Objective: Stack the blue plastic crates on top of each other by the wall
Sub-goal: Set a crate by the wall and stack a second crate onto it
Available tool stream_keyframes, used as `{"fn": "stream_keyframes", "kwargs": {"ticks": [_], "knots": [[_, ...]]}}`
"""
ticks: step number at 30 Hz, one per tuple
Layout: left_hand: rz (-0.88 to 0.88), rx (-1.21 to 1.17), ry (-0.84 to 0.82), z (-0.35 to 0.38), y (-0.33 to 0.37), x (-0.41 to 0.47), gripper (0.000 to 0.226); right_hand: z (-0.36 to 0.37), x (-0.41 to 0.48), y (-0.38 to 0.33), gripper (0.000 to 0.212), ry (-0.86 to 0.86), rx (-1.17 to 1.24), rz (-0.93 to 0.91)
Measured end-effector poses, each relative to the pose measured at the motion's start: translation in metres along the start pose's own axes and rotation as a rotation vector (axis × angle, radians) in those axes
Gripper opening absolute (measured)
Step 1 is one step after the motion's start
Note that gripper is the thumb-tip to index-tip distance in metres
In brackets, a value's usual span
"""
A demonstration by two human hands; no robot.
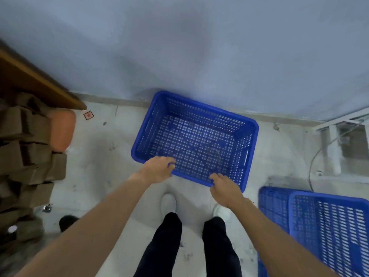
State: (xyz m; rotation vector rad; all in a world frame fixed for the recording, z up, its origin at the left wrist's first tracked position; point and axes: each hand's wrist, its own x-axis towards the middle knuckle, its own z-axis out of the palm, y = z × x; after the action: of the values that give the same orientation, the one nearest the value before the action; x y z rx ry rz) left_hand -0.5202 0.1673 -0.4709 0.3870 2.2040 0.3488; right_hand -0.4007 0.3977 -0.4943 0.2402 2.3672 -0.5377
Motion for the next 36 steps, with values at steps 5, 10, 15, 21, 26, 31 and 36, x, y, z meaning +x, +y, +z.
{"fn": "stream_keyframes", "kwargs": {"ticks": [5,10,15,21,26,31,36], "knots": [[0.004,0.106,-0.104,0.074,-0.044,0.078,0.047,0.054,0.078,0.028,0.031,-0.070,0.010,0.020],[-0.125,0.229,-0.169,0.122,-0.057,0.135,0.059,0.106,0.130,0.048,0.039,-0.110,-0.017,0.011],[-0.135,0.412,-0.185,0.169,-0.070,0.170,0.072,0.148,0.146,0.076,0.040,-0.059,-0.125,-0.044],[-0.043,0.395,-0.159,0.170,-0.087,0.185,0.135,0.165,0.158,0.105,0.046,-0.007,-0.207,-0.215],[-0.048,0.363,-0.157,0.156,-0.101,0.187,0.130,0.164,0.161,0.114,0.037,0.014,-0.372,-0.277],[-0.036,0.363,-0.045,0.148,-0.117,0.186,0.114,0.165,0.159,0.120,0.031,0.212,-0.398,-0.264],[-0.076,0.413,0.037,0.147,-0.094,0.190,0.120,0.148,0.174,0.140,0.026,0.309,-0.429,-0.303]]}}
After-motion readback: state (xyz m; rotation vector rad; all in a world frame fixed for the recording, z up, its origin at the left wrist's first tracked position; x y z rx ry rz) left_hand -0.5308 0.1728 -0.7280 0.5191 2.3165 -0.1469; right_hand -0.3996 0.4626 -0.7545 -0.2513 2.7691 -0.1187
